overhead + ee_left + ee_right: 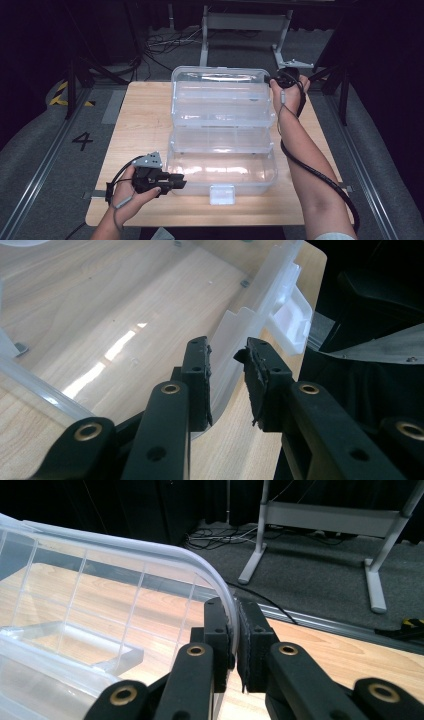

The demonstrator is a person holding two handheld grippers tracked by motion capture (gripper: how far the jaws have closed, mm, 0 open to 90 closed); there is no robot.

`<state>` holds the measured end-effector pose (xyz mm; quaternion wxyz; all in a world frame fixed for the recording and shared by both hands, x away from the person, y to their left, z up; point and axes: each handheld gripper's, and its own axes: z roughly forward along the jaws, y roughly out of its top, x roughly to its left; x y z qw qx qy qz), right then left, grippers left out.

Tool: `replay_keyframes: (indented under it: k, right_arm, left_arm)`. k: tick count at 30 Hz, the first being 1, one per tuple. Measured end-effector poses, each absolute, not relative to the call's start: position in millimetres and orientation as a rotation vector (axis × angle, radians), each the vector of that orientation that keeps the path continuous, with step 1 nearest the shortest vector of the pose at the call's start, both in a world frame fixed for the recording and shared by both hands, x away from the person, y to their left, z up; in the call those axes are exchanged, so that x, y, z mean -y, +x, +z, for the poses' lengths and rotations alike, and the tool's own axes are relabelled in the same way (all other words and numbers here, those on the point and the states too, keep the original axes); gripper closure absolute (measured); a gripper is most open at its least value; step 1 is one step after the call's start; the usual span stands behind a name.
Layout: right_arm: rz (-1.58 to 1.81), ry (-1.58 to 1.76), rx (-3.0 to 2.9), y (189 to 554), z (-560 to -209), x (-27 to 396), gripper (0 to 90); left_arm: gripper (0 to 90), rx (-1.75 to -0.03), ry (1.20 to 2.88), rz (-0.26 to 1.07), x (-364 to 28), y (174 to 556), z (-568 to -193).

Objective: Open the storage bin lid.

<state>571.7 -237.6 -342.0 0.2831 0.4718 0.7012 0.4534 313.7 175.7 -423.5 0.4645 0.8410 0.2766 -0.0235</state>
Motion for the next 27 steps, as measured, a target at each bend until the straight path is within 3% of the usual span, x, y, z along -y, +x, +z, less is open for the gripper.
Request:
replay_keyframes:
  k: [27]
  right_arm:
    - [1.238, 1.300, -1.952, 595, -363, 242, 83.1]
  left_arm:
    - [70.3, -0.711, 2.070, -0.021, -173, 310, -422]
